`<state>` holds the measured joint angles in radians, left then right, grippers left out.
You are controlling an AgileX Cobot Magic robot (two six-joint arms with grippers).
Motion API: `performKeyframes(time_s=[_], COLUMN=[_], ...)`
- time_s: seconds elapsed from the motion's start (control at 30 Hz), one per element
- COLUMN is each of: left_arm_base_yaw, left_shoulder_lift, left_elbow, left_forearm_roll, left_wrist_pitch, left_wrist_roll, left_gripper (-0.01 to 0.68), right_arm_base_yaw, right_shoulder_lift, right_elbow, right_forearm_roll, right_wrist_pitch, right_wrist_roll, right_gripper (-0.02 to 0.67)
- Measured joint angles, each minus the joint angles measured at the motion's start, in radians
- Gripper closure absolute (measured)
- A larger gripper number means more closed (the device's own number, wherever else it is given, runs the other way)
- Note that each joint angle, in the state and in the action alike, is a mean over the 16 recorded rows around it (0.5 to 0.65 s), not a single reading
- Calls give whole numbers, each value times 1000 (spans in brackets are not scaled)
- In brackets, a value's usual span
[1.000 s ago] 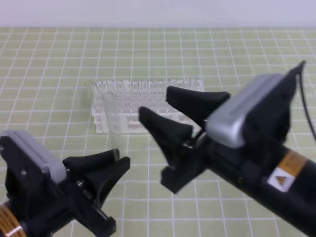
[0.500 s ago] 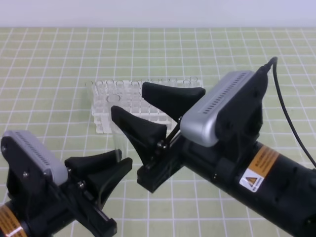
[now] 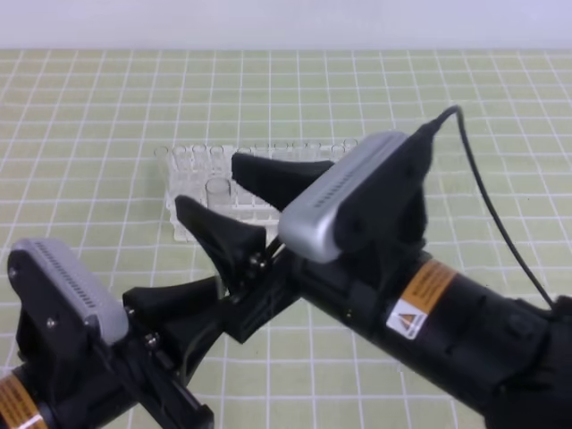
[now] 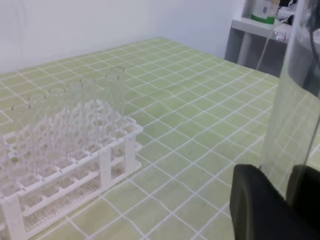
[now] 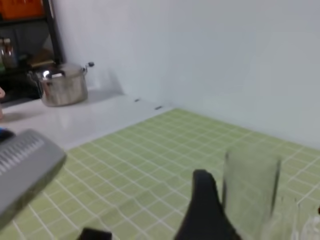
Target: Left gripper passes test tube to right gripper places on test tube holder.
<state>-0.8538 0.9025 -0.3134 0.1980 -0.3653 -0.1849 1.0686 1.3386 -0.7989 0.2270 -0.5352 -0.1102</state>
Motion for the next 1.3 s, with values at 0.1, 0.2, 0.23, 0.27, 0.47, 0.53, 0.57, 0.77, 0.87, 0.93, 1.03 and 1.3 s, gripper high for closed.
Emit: performKeyframes(time_s=[0.1, 0.2, 0.23, 0.27, 0.47, 0.53, 0.57, 0.77, 0.87, 0.93, 1.03, 1.3], left_arm_base_yaw=[0, 0, 0, 0, -1, -1, -1, -1, -1, 0, 0, 0], left_shoulder_lift=[0, 0, 0, 0, 0, 0, 0, 0, 0, 0, 0, 0], left_elbow=[0, 0, 0, -1, -1, -2, -2, -2, -2, -1, -1, -1], left_forearm_roll=[6, 12, 14, 16, 26, 27, 28, 30, 32, 33, 34, 33], left_wrist_pitch=[-5, -10, -11, -13, -20, -22, -22, -22, -21, -20, -19, -18], left_wrist_roll=[-10, -20, -23, -27, -43, -46, -47, -47, -47, -47, -47, -49], left_gripper=[634, 645, 645, 651, 669, 675, 675, 675, 669, 669, 651, 585], right_arm_base_yaw=[0, 0, 0, 0, 0, 0, 0, 0, 1, 1, 1, 2], right_shoulder_lift=[16, 29, 32, 34, 39, 39, 39, 39, 39, 39, 39, 39], right_elbow=[-7, -10, -10, -11, -11, -11, -11, -11, -11, -11, -11, -11], right_forearm_roll=[0, -1, -1, -1, -6, -13, -17, -48, -65, -75, -86, -93], right_wrist_pitch=[-5, -12, -15, -17, -31, -35, -37, -39, -40, -40, -41, -40], right_wrist_roll=[1, 7, 9, 11, 34, 44, 50, 74, 86, 92, 98, 109], right_gripper=[226, 226, 226, 227, 249, 267, 278, 382, 441, 477, 519, 563])
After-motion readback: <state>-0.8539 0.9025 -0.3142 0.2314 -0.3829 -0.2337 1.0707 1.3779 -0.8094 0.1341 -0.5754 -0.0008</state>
